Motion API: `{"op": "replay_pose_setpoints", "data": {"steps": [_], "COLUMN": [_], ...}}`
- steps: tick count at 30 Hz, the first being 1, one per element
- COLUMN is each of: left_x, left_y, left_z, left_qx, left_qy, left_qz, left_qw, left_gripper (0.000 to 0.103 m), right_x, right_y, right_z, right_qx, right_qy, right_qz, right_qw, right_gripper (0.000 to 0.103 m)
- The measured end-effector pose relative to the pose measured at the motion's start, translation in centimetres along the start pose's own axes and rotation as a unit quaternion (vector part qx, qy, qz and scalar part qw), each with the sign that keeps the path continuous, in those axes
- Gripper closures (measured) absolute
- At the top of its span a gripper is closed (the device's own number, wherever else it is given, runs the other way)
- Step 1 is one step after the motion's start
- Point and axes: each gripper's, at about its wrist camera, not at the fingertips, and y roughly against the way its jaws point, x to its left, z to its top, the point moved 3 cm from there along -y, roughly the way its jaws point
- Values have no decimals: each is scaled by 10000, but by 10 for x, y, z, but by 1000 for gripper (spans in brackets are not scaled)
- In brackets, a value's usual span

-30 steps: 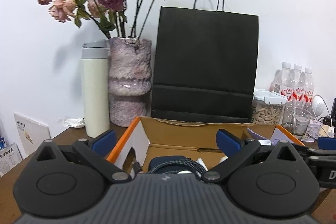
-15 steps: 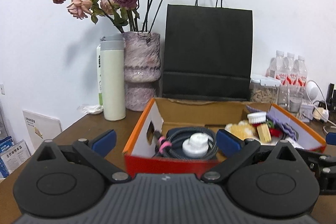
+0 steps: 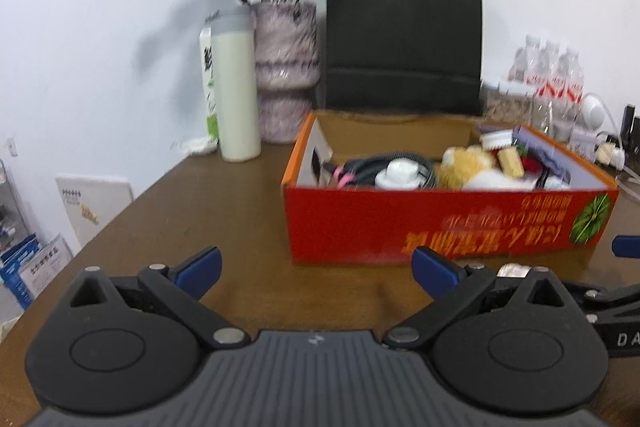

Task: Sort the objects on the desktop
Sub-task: 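Withdraw both open tools from the box toward the desk, then grasp the crumpled white tissue with the right tool while the left tool grasps the small white cap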

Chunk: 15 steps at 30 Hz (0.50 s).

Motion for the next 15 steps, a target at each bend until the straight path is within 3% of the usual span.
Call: {"op": "replay_pose_setpoints", "data": {"steps": [5, 9, 13, 15], "left_x": [3, 2, 3, 3], "left_y": [-4, -6, -8, -9], "left_z": [-3, -3, -3, -4], "left_qx": [194, 256, 312, 332], "left_qy": [29, 2, 8, 7], "left_qz": [9, -8, -19, -15], "left_qw": [9998, 9997, 9995, 9994], "left_gripper": [0, 0, 0, 0], "right_x": [7, 8, 11, 13], "right_y": [-19, -26, -32, -35], "right_z": [-1, 1, 4, 4], "right_qx": [341, 348, 398, 462], "right_qy": [28, -62, -95, -98], "right_qz": [-78, -57, 68, 135], "right_qw": [9994, 9994, 9991, 9988], "right_gripper": [0, 4, 26, 45]}}
